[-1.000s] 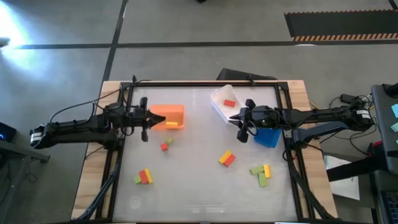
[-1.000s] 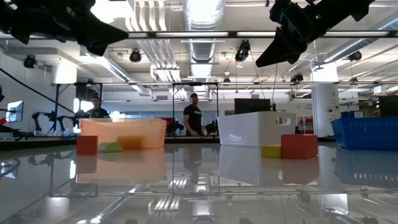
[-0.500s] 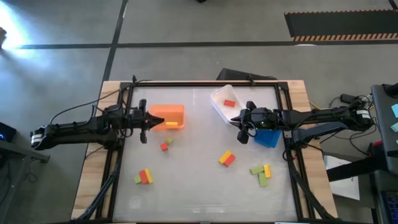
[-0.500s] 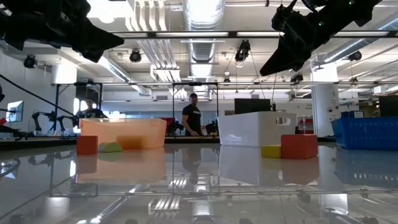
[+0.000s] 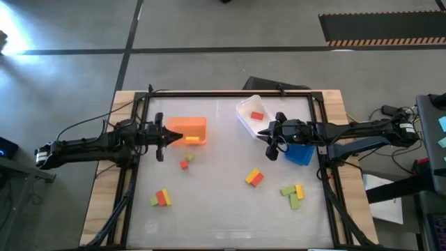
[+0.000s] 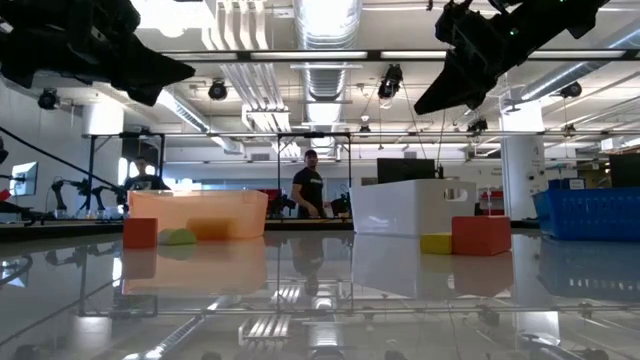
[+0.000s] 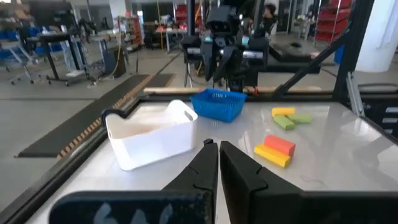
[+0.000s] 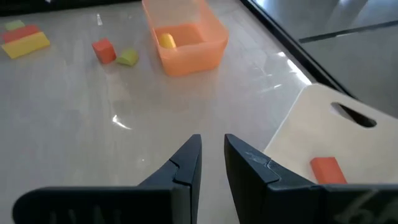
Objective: Sort & place blocks by color
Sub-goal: Put the orange block into the white bin
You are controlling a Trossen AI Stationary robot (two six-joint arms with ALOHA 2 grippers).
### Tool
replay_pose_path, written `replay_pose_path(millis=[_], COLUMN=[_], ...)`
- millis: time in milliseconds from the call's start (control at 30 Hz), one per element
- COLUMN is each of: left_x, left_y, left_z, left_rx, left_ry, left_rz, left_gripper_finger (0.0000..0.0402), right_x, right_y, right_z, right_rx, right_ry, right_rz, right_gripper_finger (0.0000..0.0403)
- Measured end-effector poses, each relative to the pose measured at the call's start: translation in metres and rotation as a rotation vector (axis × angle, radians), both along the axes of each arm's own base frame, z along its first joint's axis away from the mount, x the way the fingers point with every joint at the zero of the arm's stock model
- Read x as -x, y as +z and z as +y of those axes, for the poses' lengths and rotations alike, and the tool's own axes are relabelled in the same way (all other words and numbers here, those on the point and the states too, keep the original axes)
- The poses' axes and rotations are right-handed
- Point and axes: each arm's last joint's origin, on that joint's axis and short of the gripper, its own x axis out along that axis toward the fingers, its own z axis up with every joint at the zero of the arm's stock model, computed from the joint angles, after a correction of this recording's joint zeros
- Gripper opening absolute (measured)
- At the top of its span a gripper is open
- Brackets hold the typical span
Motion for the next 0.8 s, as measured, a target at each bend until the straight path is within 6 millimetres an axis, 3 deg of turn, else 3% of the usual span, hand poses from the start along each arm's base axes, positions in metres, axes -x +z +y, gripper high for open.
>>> replay_pose_path(millis=[167,267,400,800], left_x=[0.011,0.017,0.024,0.026], left_y=[-0.003,0.003,0.002,-0.023], left_z=[-0.003,-0.004,-0.008,-0.008], left_rx=[0.02,0.04,0.073,0.11], left_ry=[-0.007,-0.008,-0.059,-0.067], left_rz=[0.04,-0.085,-0.111,-0.092], left_gripper_finger=[0.0,0.0,0.0,0.0], right_x=[-0.001,-0.001,-0.001,-0.002], right_y=[0.005,0.005,0.005,0.006], right_z=[0.0,0.001,0.001,0.001], right_rx=[-0.004,-0.016,-0.018,-0.017], right_ry=[0.001,0.015,0.019,0.019], right_rz=[-0.011,-0.009,-0.01,-0.019], right_gripper_finger=[0.0059,0.0059,0.0059,0.0059])
